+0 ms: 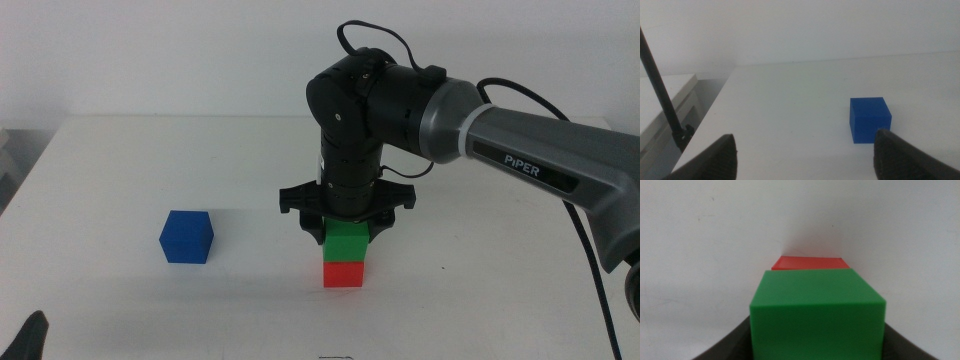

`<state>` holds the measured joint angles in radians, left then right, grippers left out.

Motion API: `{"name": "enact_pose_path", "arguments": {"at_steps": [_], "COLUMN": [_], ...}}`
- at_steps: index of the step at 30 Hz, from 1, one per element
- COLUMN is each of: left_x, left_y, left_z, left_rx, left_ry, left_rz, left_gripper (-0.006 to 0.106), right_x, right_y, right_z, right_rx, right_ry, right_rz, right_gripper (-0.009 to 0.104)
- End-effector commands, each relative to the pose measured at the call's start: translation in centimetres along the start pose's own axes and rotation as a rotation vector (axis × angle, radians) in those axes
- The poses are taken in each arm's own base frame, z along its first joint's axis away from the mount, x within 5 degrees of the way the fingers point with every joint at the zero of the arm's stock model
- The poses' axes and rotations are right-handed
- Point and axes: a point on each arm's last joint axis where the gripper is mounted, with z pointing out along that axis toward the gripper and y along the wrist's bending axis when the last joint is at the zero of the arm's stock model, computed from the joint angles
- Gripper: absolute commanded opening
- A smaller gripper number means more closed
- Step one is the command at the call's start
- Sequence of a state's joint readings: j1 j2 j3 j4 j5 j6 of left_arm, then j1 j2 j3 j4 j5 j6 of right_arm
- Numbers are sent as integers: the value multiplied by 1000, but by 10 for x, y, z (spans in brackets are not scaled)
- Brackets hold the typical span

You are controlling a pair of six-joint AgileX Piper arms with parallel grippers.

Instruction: Stack red cubes first, then green, then blue cubes in a specific spot.

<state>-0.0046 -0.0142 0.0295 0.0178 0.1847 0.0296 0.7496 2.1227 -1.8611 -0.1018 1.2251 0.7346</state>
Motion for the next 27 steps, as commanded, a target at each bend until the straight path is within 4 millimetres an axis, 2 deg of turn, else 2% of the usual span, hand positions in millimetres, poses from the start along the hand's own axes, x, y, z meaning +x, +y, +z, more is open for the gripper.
{"name": "enact_pose_path", "arguments": {"at_steps": [1, 6, 8, 10, 14, 16, 21, 24, 27], "left_x": [-9, -9, -9, -9, -9, -9, -9, -9, -9], "left_y": [0, 0, 0, 0, 0, 0, 0, 0, 0], "left_z": [-1, -1, -1, -1, -1, -1, -1, -1, -1], "left_rx": [2, 2, 2, 2, 2, 2, 2, 2, 2], "left_ry": [-95, -95, -95, -95, -95, -95, -95, -95, -95], "left_rz": [-4, -4, -4, -4, -4, -4, -4, -4, -4], "left_gripper": [94, 94, 94, 94, 94, 94, 94, 94, 94], "right_x": [0, -3, -3, -2, 3, 8, 28, 53, 88], "right_y": [-7, -10, -11, -14, -30, -44, -85, -115, -147], "right_z": [-36, -36, -38, -52, -110, -145, -216, -247, -261], "right_rx": [3, 8, 14, -5, -53, -52, -80, -109, -163], "right_ry": [-33, -45, -43, -66, -204, -301, -458, -554, -681], "right_rz": [3, 6, 0, -21, -62, -108, -265, -377, -438], "right_gripper": [56, 82, 88, 90, 91, 91, 91, 90, 90]}}
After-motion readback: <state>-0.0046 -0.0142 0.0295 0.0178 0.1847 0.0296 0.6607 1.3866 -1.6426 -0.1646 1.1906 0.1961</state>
